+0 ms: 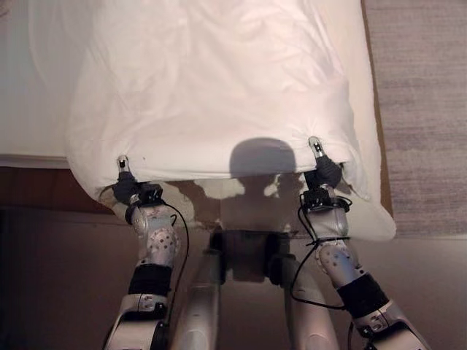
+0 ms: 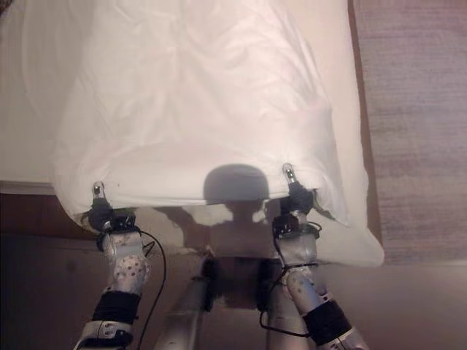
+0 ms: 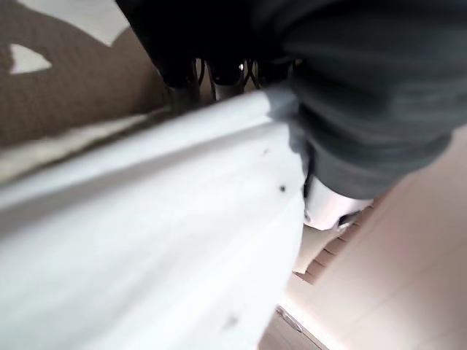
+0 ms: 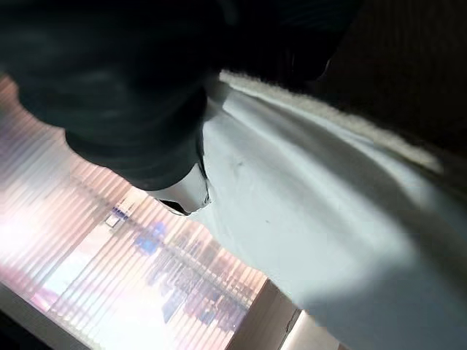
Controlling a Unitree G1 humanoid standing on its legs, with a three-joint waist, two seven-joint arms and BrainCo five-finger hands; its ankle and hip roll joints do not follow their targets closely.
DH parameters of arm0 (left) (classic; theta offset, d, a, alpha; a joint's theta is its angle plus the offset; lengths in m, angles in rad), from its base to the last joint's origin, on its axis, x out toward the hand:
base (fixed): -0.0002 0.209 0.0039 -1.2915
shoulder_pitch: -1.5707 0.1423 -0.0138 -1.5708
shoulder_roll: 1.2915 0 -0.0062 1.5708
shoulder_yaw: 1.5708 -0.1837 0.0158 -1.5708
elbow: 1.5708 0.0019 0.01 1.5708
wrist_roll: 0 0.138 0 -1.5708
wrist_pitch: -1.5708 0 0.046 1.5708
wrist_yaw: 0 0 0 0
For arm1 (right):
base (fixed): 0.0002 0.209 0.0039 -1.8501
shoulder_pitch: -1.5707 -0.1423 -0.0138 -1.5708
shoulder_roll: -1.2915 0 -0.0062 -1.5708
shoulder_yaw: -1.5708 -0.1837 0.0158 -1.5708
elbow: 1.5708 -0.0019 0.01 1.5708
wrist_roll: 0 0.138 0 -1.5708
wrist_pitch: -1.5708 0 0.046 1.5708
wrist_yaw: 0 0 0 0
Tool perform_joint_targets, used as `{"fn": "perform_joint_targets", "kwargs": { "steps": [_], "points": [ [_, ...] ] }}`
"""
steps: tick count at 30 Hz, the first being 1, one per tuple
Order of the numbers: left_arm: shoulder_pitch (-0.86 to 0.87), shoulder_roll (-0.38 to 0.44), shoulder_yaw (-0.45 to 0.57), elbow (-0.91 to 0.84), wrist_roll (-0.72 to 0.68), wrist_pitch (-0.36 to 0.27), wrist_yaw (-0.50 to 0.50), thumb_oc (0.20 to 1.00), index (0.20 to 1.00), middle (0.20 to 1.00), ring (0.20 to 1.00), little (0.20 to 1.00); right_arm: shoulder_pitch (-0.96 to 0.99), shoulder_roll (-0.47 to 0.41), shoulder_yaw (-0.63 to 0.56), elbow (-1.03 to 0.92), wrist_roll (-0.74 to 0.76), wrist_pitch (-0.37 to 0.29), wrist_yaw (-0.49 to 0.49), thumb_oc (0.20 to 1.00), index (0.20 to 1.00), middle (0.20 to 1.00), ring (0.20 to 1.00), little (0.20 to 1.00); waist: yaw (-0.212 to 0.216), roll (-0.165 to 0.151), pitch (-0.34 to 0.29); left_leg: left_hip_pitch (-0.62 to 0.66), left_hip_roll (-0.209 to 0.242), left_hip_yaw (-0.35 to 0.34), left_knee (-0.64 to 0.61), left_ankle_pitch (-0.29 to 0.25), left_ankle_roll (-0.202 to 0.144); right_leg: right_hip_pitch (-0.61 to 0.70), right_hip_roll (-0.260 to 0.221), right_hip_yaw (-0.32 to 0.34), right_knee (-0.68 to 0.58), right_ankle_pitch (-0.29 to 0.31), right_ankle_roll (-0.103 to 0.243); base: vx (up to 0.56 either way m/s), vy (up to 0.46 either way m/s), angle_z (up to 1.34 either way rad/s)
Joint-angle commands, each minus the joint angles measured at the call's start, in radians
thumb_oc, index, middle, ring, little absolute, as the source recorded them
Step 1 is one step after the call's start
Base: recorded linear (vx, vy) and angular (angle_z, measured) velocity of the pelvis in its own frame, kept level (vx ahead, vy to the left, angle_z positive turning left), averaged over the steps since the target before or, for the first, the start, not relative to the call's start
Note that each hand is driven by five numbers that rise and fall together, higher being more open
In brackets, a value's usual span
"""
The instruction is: Make the bed
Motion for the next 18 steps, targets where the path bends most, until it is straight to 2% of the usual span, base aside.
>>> {"fn": "perform_joint_targets", "kwargs": {
  "steps": [1,2,3,4,5,6,7,8,9,10,11,12,13,14,15,16,17,18],
  "points": [
    [0.059,0.125,0.152,-0.091,0.049,-0.140,0.012,0.200,0.200,0.200,0.200,0.200,0.077,-0.068,-0.213,-0.062,-0.024,-0.141,-0.019,0.200,0.200,0.200,0.200,0.200,-0.012,-0.004,-0.066,0.073,-0.006,-0.023,-0.152,0.152,0.018,0.058,-0.057,0.088,-0.089,0.068,0.162,-0.05,0.482,0.01],
    [0.060,0.125,0.152,-0.091,0.048,-0.141,0.011,0.200,0.200,0.200,0.200,0.200,0.077,-0.068,-0.214,-0.063,-0.025,-0.141,-0.019,0.200,0.200,0.200,0.200,0.200,-0.011,-0.004,-0.065,0.069,-0.008,-0.023,-0.143,0.147,0.020,0.058,-0.058,0.089,-0.090,0.069,0.164,-0.06,0.610,-0.05],
    [0.065,0.121,0.143,-0.118,-0.003,-0.177,-0.035,0.200,0.200,0.200,0.200,0.200,0.089,-0.075,-0.226,-0.057,-0.034,-0.133,-0.020,0.200,0.200,0.200,0.200,0.200,-0.020,0.004,-0.058,0.032,-0.061,0.014,-0.027,0.033,0.035,0.071,-0.122,0.118,-0.120,0.124,0.207,-0.04,0.452,-0.09],
    [0.064,0.121,0.143,-0.117,-0.006,-0.178,-0.038,0.200,0.200,0.200,0.200,0.200,0.089,-0.075,-0.227,-0.057,-0.035,-0.133,-0.020,0.200,0.200,0.200,0.200,0.200,-0.020,0.004,-0.061,0.024,-0.063,0.014,-0.023,0.035,0.037,0.066,-0.123,0.119,-0.123,0.129,0.208,-0.03,0.711,-0.10],
    [0.085,0.121,0.138,-0.130,-0.021,-0.170,-0.066,0.200,0.200,0.200,0.200,0.200,0.093,-0.066,-0.235,-0.058,-0.025,-0.129,-0.011,0.200,0.200,0.200,0.200,0.200,-0.017,0.009,-0.065,0.015,-0.104,0.034,0.023,-0.017,0.050,0.086,-0.160,0.135,-0.176,0.188,0.233,0.00,0.578,0.29],
    [0.109,0.125,0.140,-0.135,-0.019,-0.163,-0.073,0.200,0.200,0.200,0.200,0.200,0.107,-0.062,-0.249,-0.052,-0.024,-0.120,-0.005,0.200,0.200,0.200,0.200,0.200,-0.020,0.014,-0.075,-0.002,-0.146,0.057,0.077,-0.055,0.058,0.108,-0.199,0.157,-0.261,0.268,0.242,0.03,0.840,0.33],
    [0.106,0.133,0.129,-0.121,-0.038,-0.170,-0.085,0.200,0.200,0.200,0.200,0.200,0.108,-0.063,-0.246,-0.038,-0.051,-0.118,-0.021,0.200,0.200,0.200,0.200,0.200,-0.022,0.018,-0.089,-0.022,-0.186,0.092,0.096,-0.071,0.068,0.136,-0.241,0.154,-0.355,0.371,0.253,0.06,0.800,0.21],
    [0.129,0.141,0.131,-0.138,-0.044,-0.169,-0.101,0.200,0.200,0.200,0.200,0.200,0.105,-0.052,-0.242,-0.040,-0.043,-0.101,-0.014,0.200,0.200,0.200,0.200,0.200,-0.017,0.028,-0.106,-0.019,-0.197,0.110,0.095,-0.094,0.083,0.141,-0.263,0.141,-0.408,0.399,0.247,0.08,0.896,-0.38],
    [0.174,0.140,0.123,-0.156,-0.009,-0.155,-0.106,0.200,0.200,0.200,0.200,0.200,0.109,-0.029,-0.226,-0.036,-0.059,-0.097,-0.006,0.200,0.200,0.200,0.200,0.200,-0.004,0.041,-0.128,-0.013,-0.213,0.149,0.070,-0.087,0.104,0.160,-0.266,0.084,-0.482,0.442,0.236,0.06,0.628,-0.45],
    [0.174,0.140,0.123,-0.157,-0.008,-0.155,-0.105,0.200,0.200,0.200,0.200,0.200,0.110,-0.028,-0.226,-0.037,-0.059,-0.096,-0.007,0.200,0.200,0.200,0.200,0.200,-0.007,0.039,-0.132,-0.018,-0.218,0.148,0.067,-0.081,0.105,0.156,-0.271,0.083,-0.483,0.444,0.236,0.04,0.594,-0.54],
    [0.177,0.142,0.116,-0.154,0.000,-0.144,-0.104,0.200,0.200,0.200,0.200,0.200,0.122,-0.029,-0.222,-0.046,-0.057,-0.104,0.002,0.200,0.200,0.200,0.200,0.200,-0.016,0.041,-0.140,-0.007,-0.236,0.150,0.031,-0.063,0.109,0.163,-0.213,0.126,-0.449,0.375,0.218,-0.02,0.444,-0.55],
    [0.181,0.132,0.102,-0.183,-0.012,-0.136,-0.130,0.200,0.200,0.200,0.200,0.200,0.132,-0.034,-0.210,-0.052,-0.049,-0.097,0.010,0.200,0.200,0.200,0.200,0.200,-0.029,0.031,-0.144,0.004,-0.266,0.148,-0.032,-0.041,0.119,0.120,-0.105,0.160,-0.416,0.291,0.197,-0.01,0.435,-0.47],
    [0.183,0.132,0.102,-0.184,-0.011,-0.136,-0.130,0.200,0.200,0.200,0.200,0.200,0.133,-0.034,-0.210,-0.052,-0.049,-0.097,0.011,0.200,0.200,0.200,0.200,0.200,-0.028,0.030,-0.146,0.005,-0.265,0.148,-0.034,-0.041,0.118,0.115,-0.104,0.161,-0.408,0.285,0.196,-0.07,0.450,-0.29],
    [0.206,0.112,0.107,-0.201,-0.008,-0.130,-0.121,0.200,0.200,0.200,0.200,0.200,0.141,-0.029,-0.193,-0.058,-0.034,-0.091,0.042,0.200,0.200,0.200,0.200,0.200,-0.025,0.013,-0.138,0.029,-0.287,0.168,-0.105,-0.012,0.118,0.077,0.015,0.098,-0.341,0.223,0.173,-0.04,0.201,-0.10],
    [0.206,0.112,0.107,-0.201,-0.008,-0.130,-0.121,0.200,0.200,0.200,0.200,0.200,0.141,-0.029,-0.193,-0.058,-0.034,-0.091,0.042,0.200,0.200,0.200,0.200,0.200,-0.025,0.012,-0.140,0.028,-0.288,0.168,-0.106,-0.011,0.118,0.075,0.015,0.098,-0.340,0.223,0.174,-0.06,0.319,-0.21],
    [0.214,0.107,0.110,-0.206,0.003,-0.111,-0.109,0.200,0.200,0.200,0.200,0.200,0.157,-0.028,-0.177,-0.065,-0.018,-0.095,0.060,0.200,0.200,0.200,0.200,0.200,-0.029,0.000,-0.142,0.061,-0.300,0.177,-0.177,0.013,0.120,0.075,0.098,0.076,-0.278,0.169,0.157,-0.02,0.141,-0.28],
    [0.222,0.105,0.105,-0.216,0.008,-0.106,-0.108,0.200,0.200,0.200,0.200,0.200,0.169,-0.027,-0.172,-0.073,-0.010,-0.091,0.067,0.200,0.200,0.200,0.200,0.200,-0.029,-0.011,-0.144,0.071,-0.308,0.180,-0.195,0.024,0.122,0.091,0.125,0.067,-0.256,0.147,0.150,-0.03,0.141,-0.22],
    [0.222,0.105,0.105,-0.217,0.008,-0.106,-0.108,0.200,0.200,0.200,0.200,0.200,0.169,-0.027,-0.172,-0.074,-0.010,-0.091,0.067,0.200,0.200,0.200,0.200,0.200,-0.029,-0.012,-0.147,0.070,-0.309,0.181,-0.199,0.029,0.122,0.088,0.125,0.067,-0.256,0.150,0.150,-0.07,0.090,0.07]
  ]
}}
